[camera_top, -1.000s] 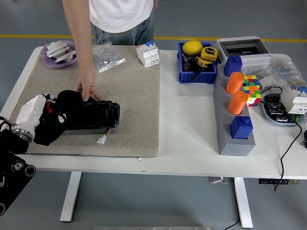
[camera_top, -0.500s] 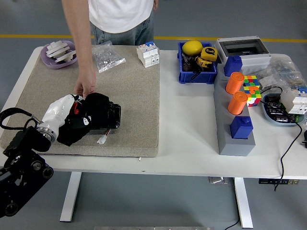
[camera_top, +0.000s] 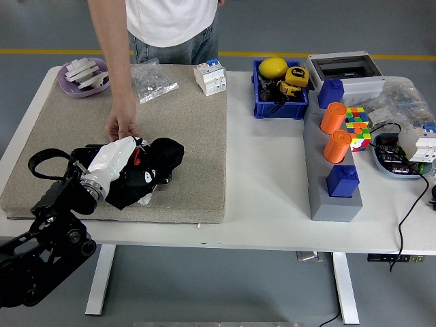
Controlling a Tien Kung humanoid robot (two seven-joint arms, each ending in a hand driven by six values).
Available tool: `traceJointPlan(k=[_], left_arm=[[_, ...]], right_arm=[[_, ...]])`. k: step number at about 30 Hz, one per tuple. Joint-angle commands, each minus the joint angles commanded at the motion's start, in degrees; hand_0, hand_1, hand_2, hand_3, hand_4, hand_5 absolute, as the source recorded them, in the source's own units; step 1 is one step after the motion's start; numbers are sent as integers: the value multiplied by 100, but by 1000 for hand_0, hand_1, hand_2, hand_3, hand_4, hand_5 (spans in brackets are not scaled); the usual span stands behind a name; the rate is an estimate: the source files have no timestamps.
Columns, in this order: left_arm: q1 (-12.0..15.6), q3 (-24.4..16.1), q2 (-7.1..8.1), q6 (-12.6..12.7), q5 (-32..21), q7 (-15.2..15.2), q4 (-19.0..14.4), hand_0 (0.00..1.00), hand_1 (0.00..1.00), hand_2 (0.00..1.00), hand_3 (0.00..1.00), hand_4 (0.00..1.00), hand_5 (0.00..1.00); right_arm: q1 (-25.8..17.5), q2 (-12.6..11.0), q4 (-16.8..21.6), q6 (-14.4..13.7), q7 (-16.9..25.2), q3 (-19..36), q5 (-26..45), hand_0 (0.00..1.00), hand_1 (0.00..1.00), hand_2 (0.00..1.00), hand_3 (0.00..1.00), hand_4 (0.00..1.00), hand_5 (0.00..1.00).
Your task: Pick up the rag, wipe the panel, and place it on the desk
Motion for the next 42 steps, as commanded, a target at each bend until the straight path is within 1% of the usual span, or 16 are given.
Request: traceJointPlan(k=[3, 7, 11, 15, 20, 31, 42], left_arm=[[-26, 90, -32, -10, -1, 17, -15, 192, 116, 550, 527, 270, 2], [-26, 105, -47, -18, 5, 35, -47, 192, 117, 551, 527, 272, 2], [-9, 32, -56, -9, 33, 56, -71, 193, 118, 551, 527, 272, 2], [9, -75, -56, 5, 39, 61, 11, 193, 118, 551, 527, 272, 2], [101, -270, 9, 23, 106, 78, 140, 193, 119, 550, 528, 271, 2], [318, -787, 289, 63, 247, 85, 347, 194, 122, 549, 529, 272, 2], [560, -1316, 376, 98, 377, 157, 577, 194, 121, 548, 530, 272, 2]], right_arm=[[5, -3, 1, 3, 0, 0, 2, 734, 633, 668, 618, 998, 612], [4, -1, 2, 9, -2, -8, 5, 734, 632, 668, 618, 998, 611], [-3, -1, 4, 12, -2, -8, 8, 735, 631, 667, 618, 998, 611], [-1, 0, 6, 14, -2, -10, 5, 735, 631, 667, 618, 998, 611], [4, -5, 7, 13, -5, -3, -6, 736, 632, 668, 618, 998, 613], [15, -16, 6, 15, -6, 16, -21, 736, 630, 668, 618, 998, 614], [0, -18, 3, 10, -10, 23, -37, 736, 624, 667, 619, 998, 615]])
